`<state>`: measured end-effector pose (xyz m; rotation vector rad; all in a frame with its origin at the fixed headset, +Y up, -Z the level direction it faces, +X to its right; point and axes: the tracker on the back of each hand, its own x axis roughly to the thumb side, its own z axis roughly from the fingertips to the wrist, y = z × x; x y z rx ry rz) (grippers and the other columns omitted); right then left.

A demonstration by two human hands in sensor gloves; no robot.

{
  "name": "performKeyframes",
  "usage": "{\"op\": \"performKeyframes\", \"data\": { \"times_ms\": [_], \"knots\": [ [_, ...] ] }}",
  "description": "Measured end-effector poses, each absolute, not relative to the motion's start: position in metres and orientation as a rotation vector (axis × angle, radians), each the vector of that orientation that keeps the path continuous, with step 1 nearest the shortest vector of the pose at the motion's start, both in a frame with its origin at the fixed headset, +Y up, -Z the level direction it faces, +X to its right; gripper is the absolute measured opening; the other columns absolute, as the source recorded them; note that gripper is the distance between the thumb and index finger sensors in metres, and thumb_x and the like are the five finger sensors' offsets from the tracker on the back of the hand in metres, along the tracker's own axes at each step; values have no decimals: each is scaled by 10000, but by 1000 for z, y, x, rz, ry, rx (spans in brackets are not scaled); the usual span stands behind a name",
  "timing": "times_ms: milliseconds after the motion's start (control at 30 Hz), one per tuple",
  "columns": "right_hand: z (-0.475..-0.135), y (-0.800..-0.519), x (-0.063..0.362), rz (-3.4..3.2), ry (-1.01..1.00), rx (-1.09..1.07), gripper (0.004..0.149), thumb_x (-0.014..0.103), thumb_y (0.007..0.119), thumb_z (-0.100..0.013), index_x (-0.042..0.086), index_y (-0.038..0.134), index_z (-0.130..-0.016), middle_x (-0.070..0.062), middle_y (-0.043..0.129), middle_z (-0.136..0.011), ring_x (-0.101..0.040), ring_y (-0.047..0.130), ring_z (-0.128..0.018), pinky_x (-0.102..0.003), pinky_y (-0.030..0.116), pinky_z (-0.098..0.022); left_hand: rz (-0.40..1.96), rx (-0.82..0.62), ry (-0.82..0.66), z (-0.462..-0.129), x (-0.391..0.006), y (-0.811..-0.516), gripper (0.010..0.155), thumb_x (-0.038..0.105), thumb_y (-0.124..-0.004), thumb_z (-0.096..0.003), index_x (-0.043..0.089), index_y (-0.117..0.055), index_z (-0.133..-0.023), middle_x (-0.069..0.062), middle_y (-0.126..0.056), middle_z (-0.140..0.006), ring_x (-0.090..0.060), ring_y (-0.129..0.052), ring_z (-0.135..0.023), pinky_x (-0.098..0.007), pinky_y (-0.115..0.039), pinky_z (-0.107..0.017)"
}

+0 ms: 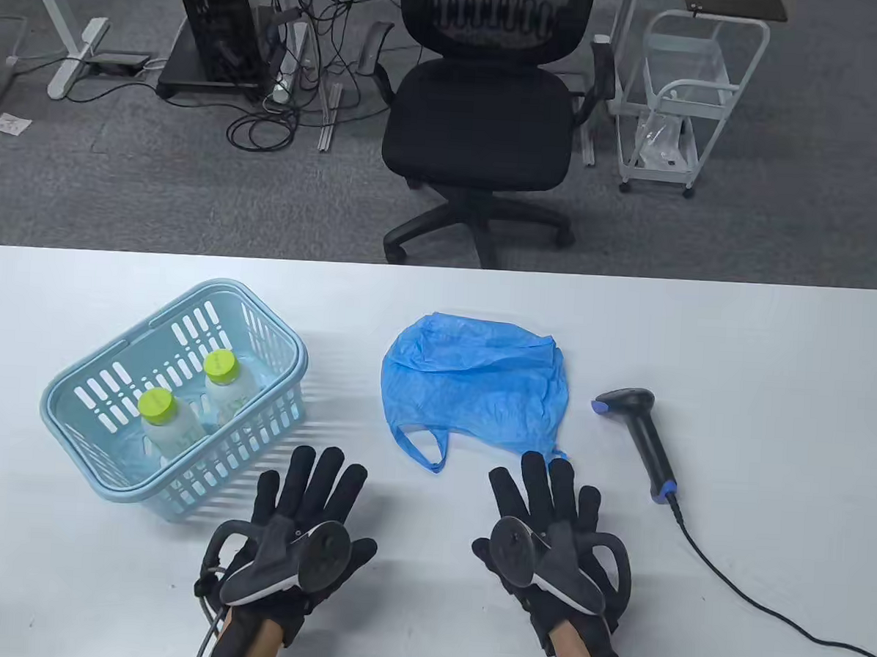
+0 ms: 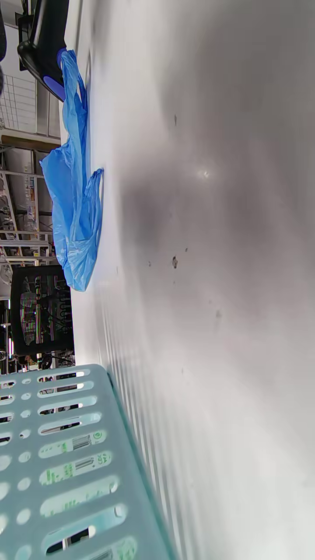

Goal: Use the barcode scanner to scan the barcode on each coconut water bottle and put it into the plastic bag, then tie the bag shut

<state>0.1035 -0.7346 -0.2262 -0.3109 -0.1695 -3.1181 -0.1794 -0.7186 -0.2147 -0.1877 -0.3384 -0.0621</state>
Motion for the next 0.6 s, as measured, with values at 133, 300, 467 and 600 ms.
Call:
{"op": "performKeyframes", "data": {
  "times_ms": [133, 300, 467, 600],
  "knots": [
    [-226, -735, 103, -3114, -179, -320, 881, 658, 632, -492, 270, 146, -1115, -164, 4, -1164, -511, 58, -1033, -752, 225, -687, -64, -187, -328, -215, -181, -717, 898, 734, -492, -649, 291, 8, -1249, -64, 145, -1279, -417, 112, -1138, -715, -109, -767],
    [-239, -719, 100, -3161, -150, -307, 900, 654, 655, -490, 271, 135, -1117, -174, 3, -1171, -519, 65, -1044, -752, 217, -701, -62, -186, -297, -218, -186, -717, 901, 727, -501, -648, 287, 6, -1249, -69, 140, -1279, -419, 110, -1138, -716, -112, -767],
    [-284, -712, 100, -3087, -190, -230, 947, 659, 683, -476, 258, 105, -1109, -189, 3, -1169, -528, 80, -1047, -750, 228, -707, -49, -182, -270, -217, -191, -715, 899, 724, -501, -649, 286, 8, -1247, -71, 141, -1278, -420, 107, -1137, -714, -116, -769],
    [-323, -725, 96, -3077, -328, -168, 971, 663, 701, -464, 252, 99, -1105, -198, 4, -1167, -528, 87, -1052, -748, 231, -712, -32, -181, -251, -217, -196, -715, 898, 723, -502, -649, 285, 5, -1247, -72, 136, -1280, -421, 103, -1138, -714, -123, -771]
  ]
}}
